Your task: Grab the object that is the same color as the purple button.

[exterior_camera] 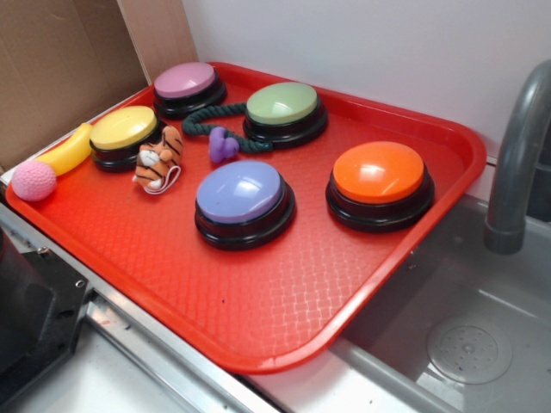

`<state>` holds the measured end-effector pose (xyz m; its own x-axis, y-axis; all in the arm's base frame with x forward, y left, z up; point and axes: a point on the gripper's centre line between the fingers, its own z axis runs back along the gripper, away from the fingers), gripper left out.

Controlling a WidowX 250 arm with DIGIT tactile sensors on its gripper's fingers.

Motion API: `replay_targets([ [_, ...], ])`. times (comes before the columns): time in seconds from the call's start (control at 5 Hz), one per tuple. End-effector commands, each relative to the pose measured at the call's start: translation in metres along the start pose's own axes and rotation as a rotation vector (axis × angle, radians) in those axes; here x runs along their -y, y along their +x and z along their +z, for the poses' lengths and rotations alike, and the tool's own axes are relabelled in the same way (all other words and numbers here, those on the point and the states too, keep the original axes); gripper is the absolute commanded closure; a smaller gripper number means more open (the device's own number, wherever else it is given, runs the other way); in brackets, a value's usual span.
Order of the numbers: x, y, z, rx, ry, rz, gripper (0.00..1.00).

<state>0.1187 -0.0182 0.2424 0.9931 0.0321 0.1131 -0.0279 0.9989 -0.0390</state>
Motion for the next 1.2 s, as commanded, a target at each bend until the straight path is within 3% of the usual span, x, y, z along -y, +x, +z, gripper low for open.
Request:
replay_targets([
  [0.0, 0.000, 0.000, 0.000, 0.000, 0.000, 0.000, 0.00],
  [0.4, -0.016, 0.062, -0.052, 0.026, 0.086, 0.000, 0.00],
  [0.6, -0.027, 0.098, -0.094, 0.050, 0.054, -0.017, 0.00],
  [0.8, -0.038, 0.125, -0.142, 0.050, 0.084, 0.044, 0.00],
  [1.0, -0.045, 0.132, -0.168, 0.044, 0.093, 0.062, 0.00],
])
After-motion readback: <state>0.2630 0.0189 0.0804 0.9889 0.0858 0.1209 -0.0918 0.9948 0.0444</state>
